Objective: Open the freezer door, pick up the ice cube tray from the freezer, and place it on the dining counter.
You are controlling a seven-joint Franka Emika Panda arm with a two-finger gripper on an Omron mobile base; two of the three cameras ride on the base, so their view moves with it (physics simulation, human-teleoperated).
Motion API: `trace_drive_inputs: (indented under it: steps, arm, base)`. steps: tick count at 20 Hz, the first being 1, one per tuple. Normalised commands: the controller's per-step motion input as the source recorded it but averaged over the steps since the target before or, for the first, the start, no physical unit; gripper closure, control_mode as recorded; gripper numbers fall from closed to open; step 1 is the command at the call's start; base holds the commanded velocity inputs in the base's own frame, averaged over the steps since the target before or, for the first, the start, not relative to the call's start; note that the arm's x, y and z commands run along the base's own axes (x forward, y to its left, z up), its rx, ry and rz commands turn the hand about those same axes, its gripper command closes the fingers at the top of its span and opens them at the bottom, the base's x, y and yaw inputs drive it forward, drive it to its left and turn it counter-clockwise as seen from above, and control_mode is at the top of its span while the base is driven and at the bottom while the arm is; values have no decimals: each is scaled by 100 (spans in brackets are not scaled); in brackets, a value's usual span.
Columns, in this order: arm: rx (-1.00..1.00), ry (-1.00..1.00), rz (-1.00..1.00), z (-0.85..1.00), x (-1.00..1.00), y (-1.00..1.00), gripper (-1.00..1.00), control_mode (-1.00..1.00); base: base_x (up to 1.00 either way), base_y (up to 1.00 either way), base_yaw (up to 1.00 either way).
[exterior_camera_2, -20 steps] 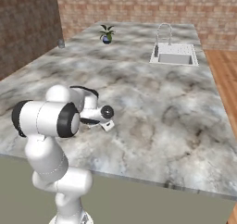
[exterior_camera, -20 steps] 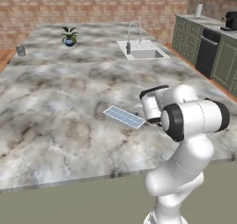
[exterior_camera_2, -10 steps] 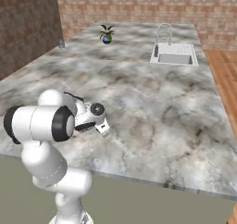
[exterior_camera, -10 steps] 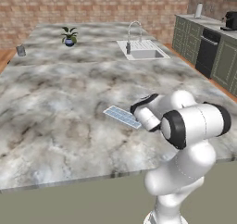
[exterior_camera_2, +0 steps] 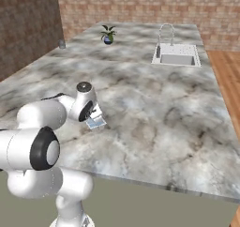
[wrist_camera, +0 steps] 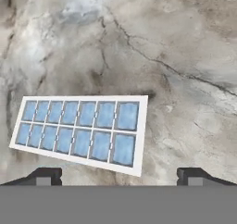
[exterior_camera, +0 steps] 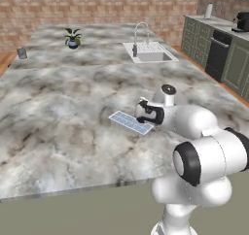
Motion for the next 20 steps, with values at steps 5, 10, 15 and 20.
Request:
trace_drive_inputs:
  steps: [5, 10, 15, 20]
  arm:
    - [-5, 1, 4, 94, -31, -2, -100, -100]
    - [-6, 0, 18, 57, -94, -14, -100, -100]
    - [-2, 0, 23, 67, -100, -17, -100, -100]
    - [-8, 0, 17, 54, -100, -8, -100, -100]
  base:
    - [0, 0, 0]
    - [0, 0, 0]
    - [0, 0, 0]
    - [0, 0, 0]
